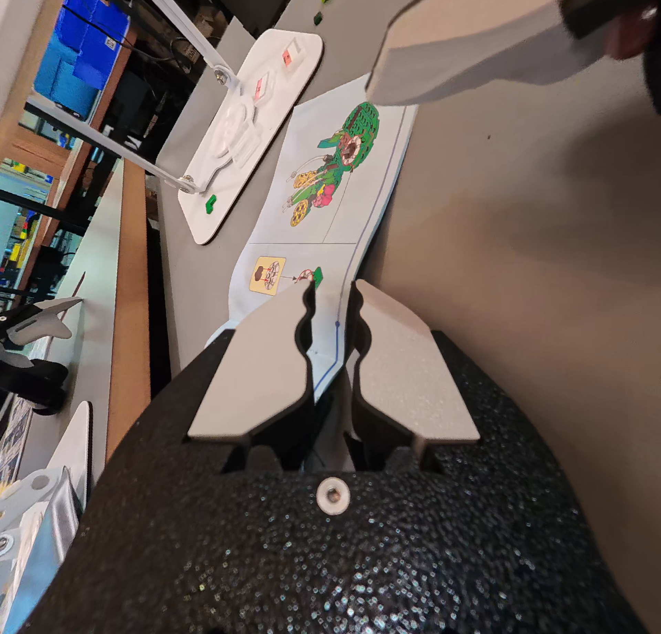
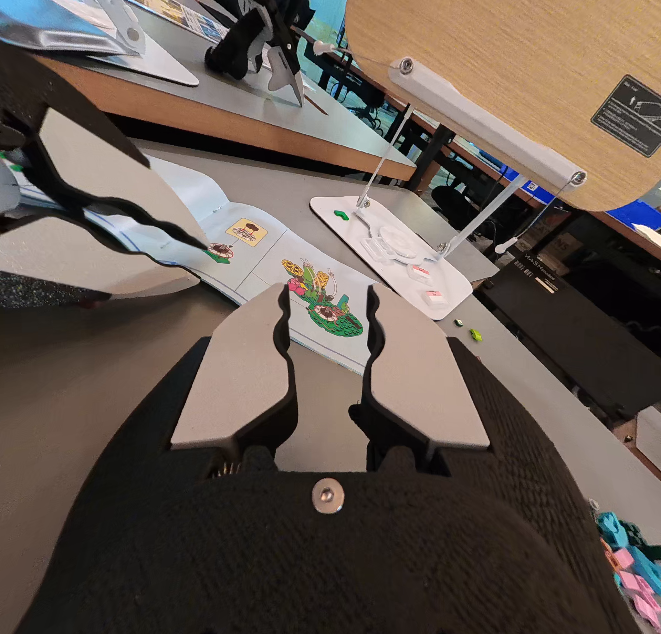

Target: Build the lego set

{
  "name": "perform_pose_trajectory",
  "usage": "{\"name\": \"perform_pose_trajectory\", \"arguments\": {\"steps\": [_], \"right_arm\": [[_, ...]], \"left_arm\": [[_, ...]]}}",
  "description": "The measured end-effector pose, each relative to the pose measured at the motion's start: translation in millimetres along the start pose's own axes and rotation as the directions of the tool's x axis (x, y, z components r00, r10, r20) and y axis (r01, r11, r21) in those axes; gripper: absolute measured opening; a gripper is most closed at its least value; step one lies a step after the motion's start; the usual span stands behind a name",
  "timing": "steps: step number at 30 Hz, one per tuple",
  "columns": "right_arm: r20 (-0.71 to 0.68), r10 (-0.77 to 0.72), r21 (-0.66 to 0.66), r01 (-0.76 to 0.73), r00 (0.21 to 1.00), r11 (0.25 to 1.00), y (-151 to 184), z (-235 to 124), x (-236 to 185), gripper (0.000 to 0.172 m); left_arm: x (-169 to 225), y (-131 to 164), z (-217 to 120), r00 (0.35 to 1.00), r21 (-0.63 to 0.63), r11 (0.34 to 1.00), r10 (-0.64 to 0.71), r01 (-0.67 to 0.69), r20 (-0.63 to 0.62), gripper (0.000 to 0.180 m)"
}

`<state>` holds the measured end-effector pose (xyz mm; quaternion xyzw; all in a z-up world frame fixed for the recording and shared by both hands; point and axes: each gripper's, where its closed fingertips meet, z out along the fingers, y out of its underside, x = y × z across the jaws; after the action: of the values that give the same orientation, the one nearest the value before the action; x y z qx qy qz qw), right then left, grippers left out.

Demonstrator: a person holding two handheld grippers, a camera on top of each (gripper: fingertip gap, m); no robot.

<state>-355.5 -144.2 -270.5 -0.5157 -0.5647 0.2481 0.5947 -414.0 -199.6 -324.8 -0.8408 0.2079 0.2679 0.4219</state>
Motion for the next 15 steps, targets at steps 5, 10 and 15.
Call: {"name": "perform_pose_trajectory", "arguments": {"steps": [5,10,15], "right_arm": [[-0.008,0.017,0.004,-0.017,1.000,1.000,-0.3,0.1,2.7,0.038],[-0.008,0.022,0.006,-0.022,1.000,1.000,-0.8,0.6,2.7,0.038],[-0.004,0.024,0.006,-0.024,1.000,1.000,-1.1,0.7,2.0,0.037]], "left_arm": [[1.5,-1.0,-0.2,1.000,0.014,1.000,-0.017,0.017,-0.021,0.021],[-0.3,-0.6,0.7,0.996,0.026,0.997,-0.078,0.079,-0.049,0.027],[-5.9,4.4,2.1,0.999,-0.019,0.998,-0.052,0.052,0.000,0.021]]}}
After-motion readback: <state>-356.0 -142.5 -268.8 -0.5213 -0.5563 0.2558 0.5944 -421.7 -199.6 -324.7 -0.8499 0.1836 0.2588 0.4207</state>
